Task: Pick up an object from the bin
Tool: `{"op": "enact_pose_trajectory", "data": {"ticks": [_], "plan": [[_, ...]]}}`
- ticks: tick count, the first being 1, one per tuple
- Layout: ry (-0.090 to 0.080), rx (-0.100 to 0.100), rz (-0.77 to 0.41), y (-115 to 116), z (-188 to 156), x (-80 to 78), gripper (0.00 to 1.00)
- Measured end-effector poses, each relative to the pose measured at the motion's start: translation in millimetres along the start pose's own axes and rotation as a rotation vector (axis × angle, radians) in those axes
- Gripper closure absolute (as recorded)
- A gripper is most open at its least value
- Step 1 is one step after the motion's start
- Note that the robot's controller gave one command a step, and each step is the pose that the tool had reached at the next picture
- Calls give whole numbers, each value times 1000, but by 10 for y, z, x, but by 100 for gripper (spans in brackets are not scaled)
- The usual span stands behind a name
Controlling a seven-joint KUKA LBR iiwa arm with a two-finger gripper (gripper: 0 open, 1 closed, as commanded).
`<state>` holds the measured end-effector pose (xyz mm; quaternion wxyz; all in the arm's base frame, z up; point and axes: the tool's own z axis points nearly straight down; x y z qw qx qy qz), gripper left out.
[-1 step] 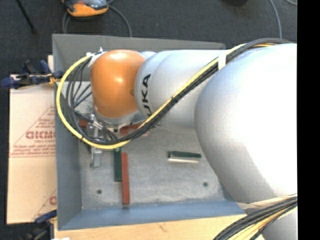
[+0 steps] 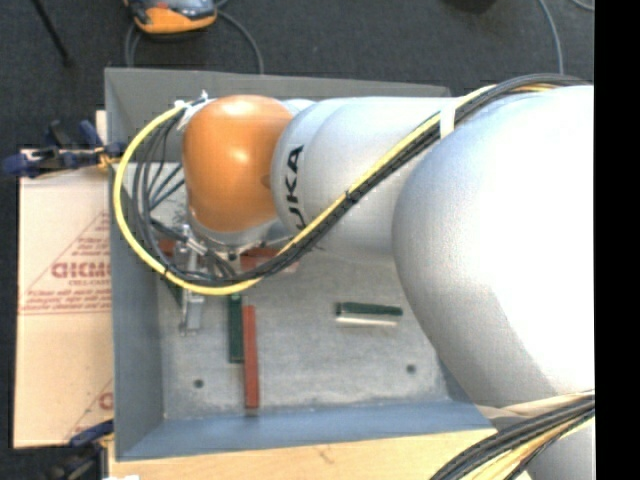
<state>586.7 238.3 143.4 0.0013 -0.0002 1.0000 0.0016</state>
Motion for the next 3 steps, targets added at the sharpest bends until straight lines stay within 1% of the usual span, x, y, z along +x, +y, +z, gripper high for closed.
{"op": "enact_pose_trajectory", "data": {"ticks": [1, 2, 3], "plan": [[-3, 2, -42, -391, 74, -345, 0], [-19, -2, -288, -660, 622, -662, 100], [-4, -1, -287, -666, 697, -613, 0]]}}
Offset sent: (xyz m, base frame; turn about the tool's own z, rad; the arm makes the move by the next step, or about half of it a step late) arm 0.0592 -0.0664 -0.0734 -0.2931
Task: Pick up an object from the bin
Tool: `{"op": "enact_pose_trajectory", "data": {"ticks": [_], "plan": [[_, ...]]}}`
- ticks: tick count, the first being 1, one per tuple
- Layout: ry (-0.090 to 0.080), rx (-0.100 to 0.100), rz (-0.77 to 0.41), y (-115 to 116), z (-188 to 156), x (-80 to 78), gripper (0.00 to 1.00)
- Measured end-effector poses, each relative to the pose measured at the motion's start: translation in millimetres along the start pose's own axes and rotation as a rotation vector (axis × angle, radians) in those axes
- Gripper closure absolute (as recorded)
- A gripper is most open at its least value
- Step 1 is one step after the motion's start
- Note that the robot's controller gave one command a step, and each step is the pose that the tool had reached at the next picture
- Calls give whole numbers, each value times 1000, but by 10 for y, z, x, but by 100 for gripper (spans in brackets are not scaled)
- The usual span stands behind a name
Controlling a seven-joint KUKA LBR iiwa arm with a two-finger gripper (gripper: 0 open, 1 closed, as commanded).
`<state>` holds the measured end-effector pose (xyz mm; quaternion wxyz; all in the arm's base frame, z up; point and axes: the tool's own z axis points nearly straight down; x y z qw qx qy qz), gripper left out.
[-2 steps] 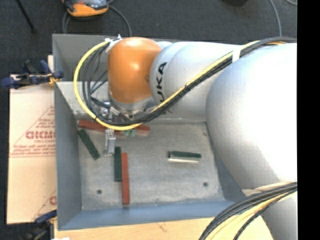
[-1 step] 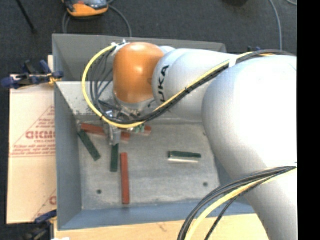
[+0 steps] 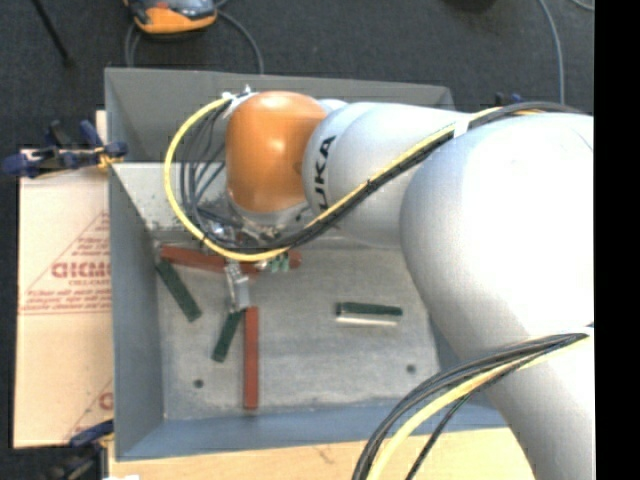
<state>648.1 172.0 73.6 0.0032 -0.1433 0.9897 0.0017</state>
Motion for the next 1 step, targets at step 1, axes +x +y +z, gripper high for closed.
{"op": "enact_pose_trajectory", "data": {"ticks": [1], "plan": [[0, 0, 0, 0, 0, -1, 0]]}}
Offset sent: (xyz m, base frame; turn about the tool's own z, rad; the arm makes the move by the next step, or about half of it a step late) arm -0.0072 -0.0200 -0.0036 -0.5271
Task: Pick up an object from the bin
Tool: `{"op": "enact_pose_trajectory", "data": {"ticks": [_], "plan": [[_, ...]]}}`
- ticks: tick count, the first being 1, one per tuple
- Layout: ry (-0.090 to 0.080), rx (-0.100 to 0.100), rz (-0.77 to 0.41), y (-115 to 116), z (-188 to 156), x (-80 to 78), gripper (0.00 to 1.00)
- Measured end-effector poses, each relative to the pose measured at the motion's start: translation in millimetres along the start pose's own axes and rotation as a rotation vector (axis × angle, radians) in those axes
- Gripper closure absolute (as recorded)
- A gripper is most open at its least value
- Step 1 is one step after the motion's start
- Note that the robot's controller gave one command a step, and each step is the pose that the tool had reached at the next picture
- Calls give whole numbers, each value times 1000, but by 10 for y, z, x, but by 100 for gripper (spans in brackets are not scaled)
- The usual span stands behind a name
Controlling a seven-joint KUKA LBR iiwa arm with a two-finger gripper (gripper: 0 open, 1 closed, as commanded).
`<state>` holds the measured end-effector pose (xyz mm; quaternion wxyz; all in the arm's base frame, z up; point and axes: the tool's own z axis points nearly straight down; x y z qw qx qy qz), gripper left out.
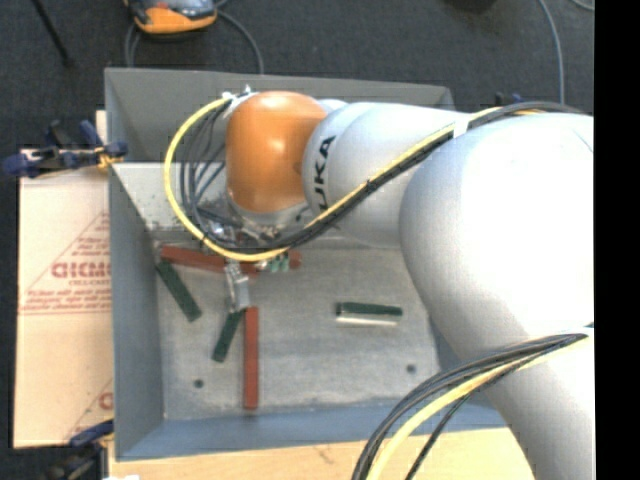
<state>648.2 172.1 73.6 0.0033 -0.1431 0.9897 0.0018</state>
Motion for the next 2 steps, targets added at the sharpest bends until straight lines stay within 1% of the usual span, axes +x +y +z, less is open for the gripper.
{"op": "enact_pose_trajectory", "data": {"ticks": [1, 2], "plan": [[-3, 4, -210, -63, -5, 32, 0], [-9, 3, -555, -409, -46, 131, 100]]}}
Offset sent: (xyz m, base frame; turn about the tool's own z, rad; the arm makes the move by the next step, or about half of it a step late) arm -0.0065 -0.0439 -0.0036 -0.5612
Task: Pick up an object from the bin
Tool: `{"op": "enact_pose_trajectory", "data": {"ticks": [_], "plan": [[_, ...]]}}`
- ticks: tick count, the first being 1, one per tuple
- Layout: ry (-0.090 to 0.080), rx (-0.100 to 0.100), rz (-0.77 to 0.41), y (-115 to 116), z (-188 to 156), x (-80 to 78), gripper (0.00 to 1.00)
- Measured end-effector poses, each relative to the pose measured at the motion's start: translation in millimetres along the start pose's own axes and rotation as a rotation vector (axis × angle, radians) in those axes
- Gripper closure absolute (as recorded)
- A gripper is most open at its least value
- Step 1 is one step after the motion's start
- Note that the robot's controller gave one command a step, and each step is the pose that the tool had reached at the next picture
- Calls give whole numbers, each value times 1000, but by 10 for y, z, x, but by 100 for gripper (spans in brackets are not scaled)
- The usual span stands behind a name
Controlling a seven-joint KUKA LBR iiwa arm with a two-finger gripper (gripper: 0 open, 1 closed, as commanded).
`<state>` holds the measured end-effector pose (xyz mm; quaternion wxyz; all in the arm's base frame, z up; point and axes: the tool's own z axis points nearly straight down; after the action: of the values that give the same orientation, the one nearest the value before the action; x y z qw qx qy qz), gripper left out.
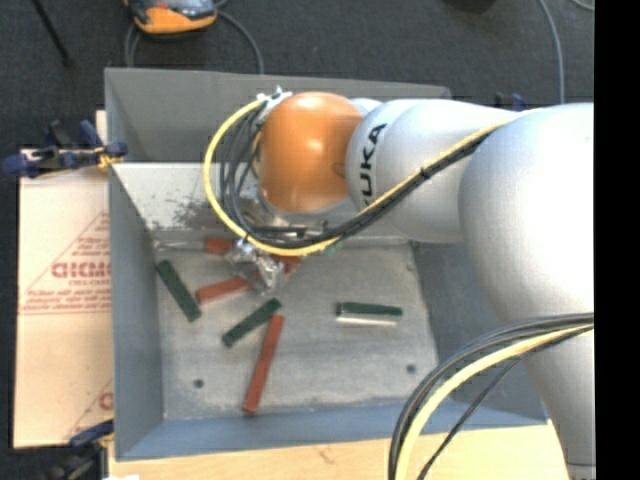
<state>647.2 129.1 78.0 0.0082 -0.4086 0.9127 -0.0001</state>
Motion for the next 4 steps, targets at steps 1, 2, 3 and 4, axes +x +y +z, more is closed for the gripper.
{"op": "enact_pose_trajectory", "data": {"ticks": [1, 2, 3, 4], "plan": [[7, -5, 1, 15, 39, 22, 0], [9, -6, 2, 18, 43, 25, 100], [9, -6, 2, 18, 43, 25, 100], [8, -2, -68, 26, 45, 6, 100]]}}
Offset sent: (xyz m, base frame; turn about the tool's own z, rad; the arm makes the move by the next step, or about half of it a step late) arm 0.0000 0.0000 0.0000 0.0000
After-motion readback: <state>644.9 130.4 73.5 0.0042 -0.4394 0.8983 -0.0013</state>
